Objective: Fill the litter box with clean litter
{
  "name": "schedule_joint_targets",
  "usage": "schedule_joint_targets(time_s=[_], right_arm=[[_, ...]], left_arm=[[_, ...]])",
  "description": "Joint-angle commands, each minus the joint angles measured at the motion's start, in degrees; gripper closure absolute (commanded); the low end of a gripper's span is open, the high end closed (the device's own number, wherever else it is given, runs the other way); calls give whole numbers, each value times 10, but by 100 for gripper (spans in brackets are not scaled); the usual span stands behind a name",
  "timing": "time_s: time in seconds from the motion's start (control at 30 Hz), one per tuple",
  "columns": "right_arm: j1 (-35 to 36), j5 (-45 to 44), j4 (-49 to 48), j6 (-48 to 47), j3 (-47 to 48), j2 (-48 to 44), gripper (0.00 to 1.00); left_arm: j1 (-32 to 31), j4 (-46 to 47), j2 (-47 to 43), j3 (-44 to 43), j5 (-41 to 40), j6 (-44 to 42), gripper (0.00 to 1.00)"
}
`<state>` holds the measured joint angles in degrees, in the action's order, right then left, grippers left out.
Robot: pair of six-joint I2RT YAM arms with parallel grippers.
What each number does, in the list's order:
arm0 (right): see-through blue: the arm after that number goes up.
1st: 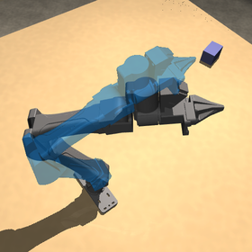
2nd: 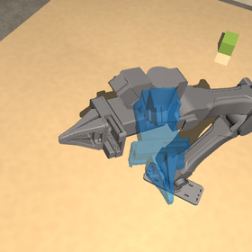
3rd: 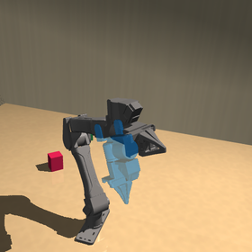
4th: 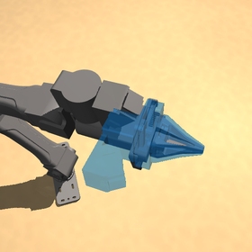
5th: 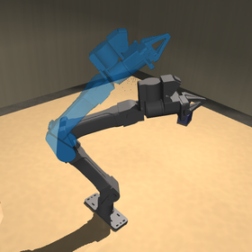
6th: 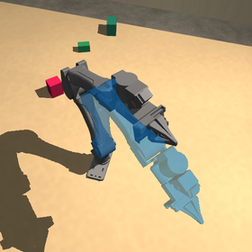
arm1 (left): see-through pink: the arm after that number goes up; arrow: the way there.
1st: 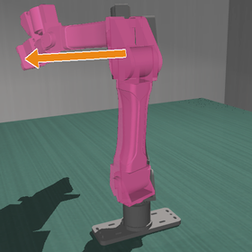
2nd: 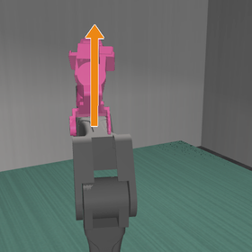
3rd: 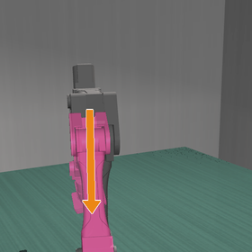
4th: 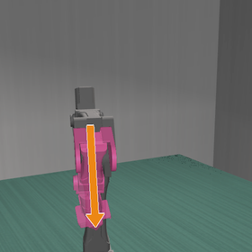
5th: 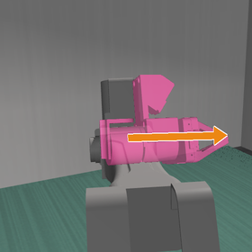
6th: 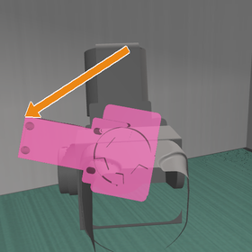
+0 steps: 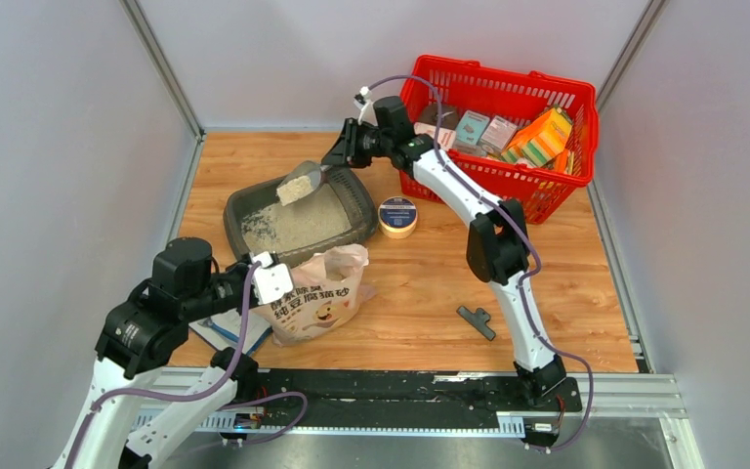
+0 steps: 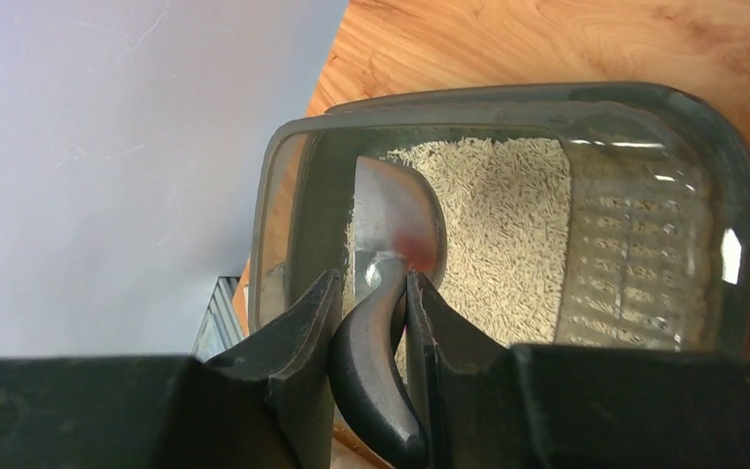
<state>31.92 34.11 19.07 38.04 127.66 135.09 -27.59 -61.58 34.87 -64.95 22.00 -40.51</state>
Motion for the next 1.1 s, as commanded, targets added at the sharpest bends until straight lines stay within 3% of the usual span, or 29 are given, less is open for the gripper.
schedule_joint_targets(time_s=[0.0, 0.4, 1.07], right_arm=[[40, -70, -11, -26, 64, 18, 100], [94, -149, -3, -78, 111, 54, 100], [89, -223, -8, -154, 91, 20, 100]], left_arm=[[2, 72, -21, -11, 23, -16, 100], [2, 64, -38, -4, 36, -28, 100], [2, 59, -53, 7, 53, -35, 100]])
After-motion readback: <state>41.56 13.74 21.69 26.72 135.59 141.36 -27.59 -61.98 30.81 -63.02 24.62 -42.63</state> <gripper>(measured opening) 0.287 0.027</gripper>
